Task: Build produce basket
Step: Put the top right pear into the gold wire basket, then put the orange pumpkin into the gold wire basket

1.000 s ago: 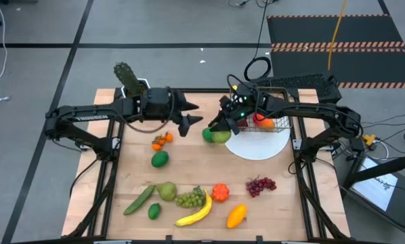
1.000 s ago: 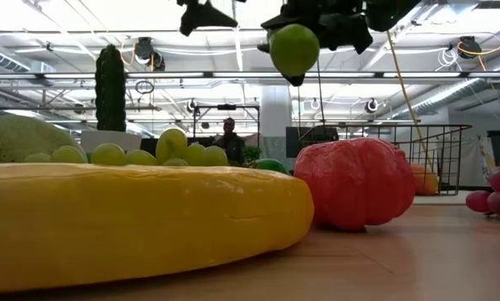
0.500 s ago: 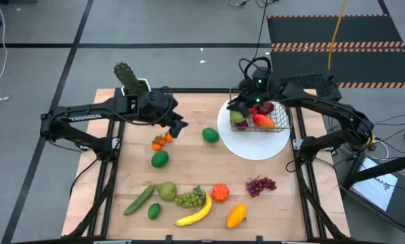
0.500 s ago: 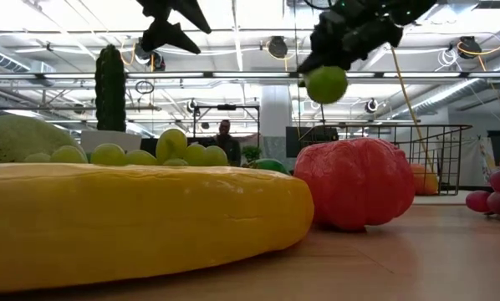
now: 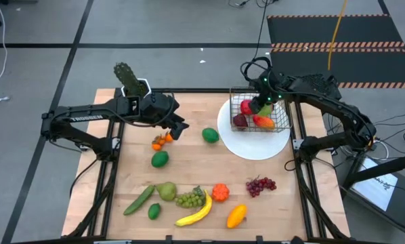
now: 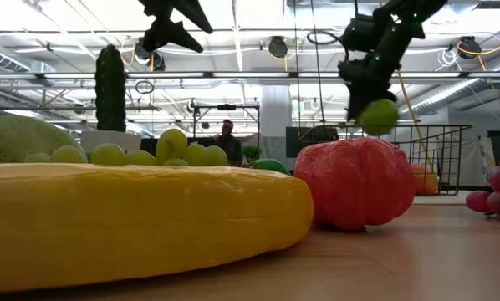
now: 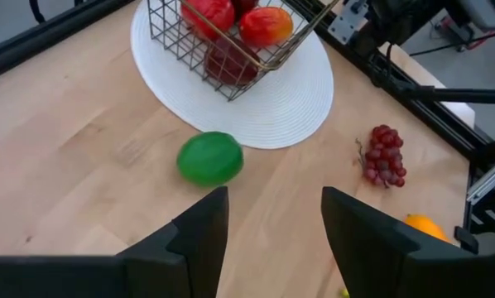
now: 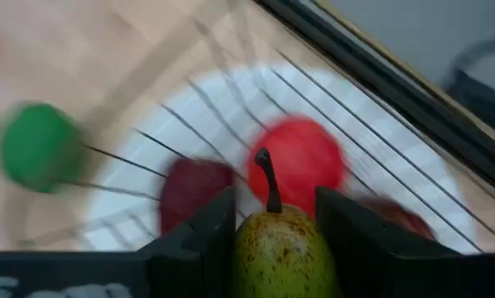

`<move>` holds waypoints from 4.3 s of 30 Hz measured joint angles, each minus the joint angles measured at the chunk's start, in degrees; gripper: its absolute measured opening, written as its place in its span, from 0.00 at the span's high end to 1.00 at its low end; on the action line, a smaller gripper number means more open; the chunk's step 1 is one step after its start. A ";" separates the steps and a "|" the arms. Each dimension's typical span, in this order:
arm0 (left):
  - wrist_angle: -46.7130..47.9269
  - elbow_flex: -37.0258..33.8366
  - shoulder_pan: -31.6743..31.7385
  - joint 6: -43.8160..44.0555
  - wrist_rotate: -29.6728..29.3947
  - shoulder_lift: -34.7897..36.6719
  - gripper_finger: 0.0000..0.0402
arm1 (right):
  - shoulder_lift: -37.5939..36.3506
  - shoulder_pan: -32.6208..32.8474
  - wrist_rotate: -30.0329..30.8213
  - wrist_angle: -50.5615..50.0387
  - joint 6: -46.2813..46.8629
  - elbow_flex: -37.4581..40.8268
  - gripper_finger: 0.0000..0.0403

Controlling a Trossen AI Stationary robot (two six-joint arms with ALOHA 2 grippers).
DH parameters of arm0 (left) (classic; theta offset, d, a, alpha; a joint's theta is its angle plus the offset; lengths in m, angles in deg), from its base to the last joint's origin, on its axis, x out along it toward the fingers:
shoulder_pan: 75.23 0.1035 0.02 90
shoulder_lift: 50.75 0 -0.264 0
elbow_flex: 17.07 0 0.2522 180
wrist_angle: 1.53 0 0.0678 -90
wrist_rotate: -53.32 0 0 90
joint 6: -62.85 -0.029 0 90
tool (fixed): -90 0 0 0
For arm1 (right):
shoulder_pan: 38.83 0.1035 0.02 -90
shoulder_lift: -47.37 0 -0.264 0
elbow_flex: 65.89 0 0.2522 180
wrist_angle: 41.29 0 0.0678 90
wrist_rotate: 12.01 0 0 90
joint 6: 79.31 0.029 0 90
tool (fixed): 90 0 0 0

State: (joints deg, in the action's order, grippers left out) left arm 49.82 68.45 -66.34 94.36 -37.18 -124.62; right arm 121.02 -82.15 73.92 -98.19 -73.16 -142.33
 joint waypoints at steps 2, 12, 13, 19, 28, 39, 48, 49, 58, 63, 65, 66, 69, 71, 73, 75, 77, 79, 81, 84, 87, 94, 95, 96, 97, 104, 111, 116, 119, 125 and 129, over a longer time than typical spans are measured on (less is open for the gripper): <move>-0.06 0.00 0.00 0.27 0.00 0.00 0.52 | 0.02 -0.34 3.47 -3.48 -0.10 0.00 0.62; -0.09 0.00 0.01 0.31 -0.02 0.00 0.52 | -0.04 -0.55 12.74 -2.79 2.28 8.38 0.62; -0.09 0.00 0.02 0.35 -0.02 0.00 0.52 | -0.03 -0.57 14.99 -2.06 3.33 9.68 0.62; -0.36 0.00 0.02 2.89 -0.03 0.00 0.52 | -0.02 -0.57 19.24 1.00 2.13 12.85 0.57; -1.33 0.00 -0.05 2.20 -0.02 0.00 0.52 | -1.27 -0.57 21.44 2.68 1.94 12.42 0.36; -1.19 -0.03 -7.71 7.42 -4.20 -1.37 0.52 | -14.03 3.10 0.79 9.61 7.80 12.24 0.31; -3.82 -0.05 -16.95 15.15 -10.72 -3.65 0.52 | -22.44 9.80 -9.28 11.63 12.34 12.22 0.35; -3.78 -0.06 -18.00 15.86 -11.35 -3.75 0.52 | -23.25 10.73 -10.92 11.68 13.17 12.22 0.36; -6.42 -0.02 -24.00 22.18 -11.15 -5.73 0.52 | -27.82 21.17 -15.30 13.69 29.57 12.20 0.43; -5.94 -0.04 -25.56 17.34 -12.88 -5.80 0.52 | -27.98 24.04 -8.43 17.15 25.79 12.24 0.46; -6.00 -0.04 -25.39 16.15 -13.20 -6.47 0.52 | -28.03 25.53 -3.91 17.64 27.84 13.28 0.47; -5.85 -0.04 -25.24 15.83 -13.18 -6.73 0.52 | -28.04 26.26 -2.05 18.54 30.44 14.11 0.47; -5.66 -0.06 -25.15 15.05 -13.46 -7.06 0.52 | -27.96 28.88 -1.05 24.84 33.75 17.22 0.47; -5.92 0.02 -25.25 15.49 -13.73 -7.49 0.52 | -27.80 31.50 -3.27 28.43 33.75 19.26 0.46; -5.57 -0.07 -25.50 15.71 -13.77 -8.04 0.52 | -27.51 34.30 -4.18 29.58 35.75 20.91 0.45; -6.48 0.01 -25.69 16.62 -14.17 -9.02 0.52 | -27.08 37.41 -3.57 29.46 39.22 21.75 0.45; -5.35 -0.08 -26.36 16.83 -14.50 -9.35 0.52 | -26.36 40.75 -3.03 29.91 41.46 21.77 0.44; -5.90 -0.02 -26.94 17.13 -14.55 -10.24 0.52 | -25.52 44.17 -1.46 31.34 43.31 21.78 0.43; -5.34 0.02 -27.82 18.55 -14.54 -10.76 0.52 | -24.41 47.25 1.40 33.94 44.32 21.79 0.43; -5.72 -0.01 -28.82 20.10 -16.59 -11.53 0.52 | -22.40 50.86 4.72 37.18 44.20 21.79 0.42; -5.03 -0.10 -29.80 20.21 -17.94 -12.06 0.52 | -19.59 53.15 5.48 39.94 43.90 21.79 0.41; -6.97 -0.06 -31.58 22.68 -18.86 -14.06 0.52 | -14.00 57.44 1.18 42.20 41.26 21.79 0.35; -7.66 0.02 -31.82 23.36 -18.88 -14.32 0.52 | -13.64 58.33 1.01 42.02 39.87 21.79 0.34; -7.39 0.00 -32.36 24.19 -18.93 -14.48 0.52 | -13.25 59.03 1.01 41.81 38.00 21.79 0.33; -7.17 -0.08 -32.76 25.22 -18.93 -14.57 0.52 | -12.87 59.69 0.99 41.64 35.83 21.79 0.31; -8.79 -0.09 -33.64 33.58 -20.71 -16.96 0.52 | -11.22 61.54 0.25 37.76 22.75 21.75 0.26; -18.68 -0.04 -35.24 35.58 -18.23 -20.51 0.52 | -14.22 63.08 -6.35 35.95 18.20 21.73 0.26; -23.93 -0.04 -37.78 42.16 -13.30 -21.91 0.53 | -18.37 63.08 -6.69 31.65 17.72 21.70 0.26; -23.83 0.04 -39.69 45.23 -11.20 -22.53 0.56 | -20.57 63.08 -6.50 28.23 16.28 21.70 0.26; -21.82 0.00 -44.13 45.48 -10.37 -24.86 0.63 | -22.61 62.84 -6.32 21.67 15.52 21.73 0.26; -22.80 0.00 -45.87 47.02 -9.86 -27.10 0.64 | -23.10 62.84 -6.32 19.80 16.08 21.73 0.26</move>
State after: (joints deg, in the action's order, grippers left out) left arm 27.02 68.45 -112.21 141.38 -47.03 -151.72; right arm 97.91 -19.32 67.60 -78.39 -57.09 -120.60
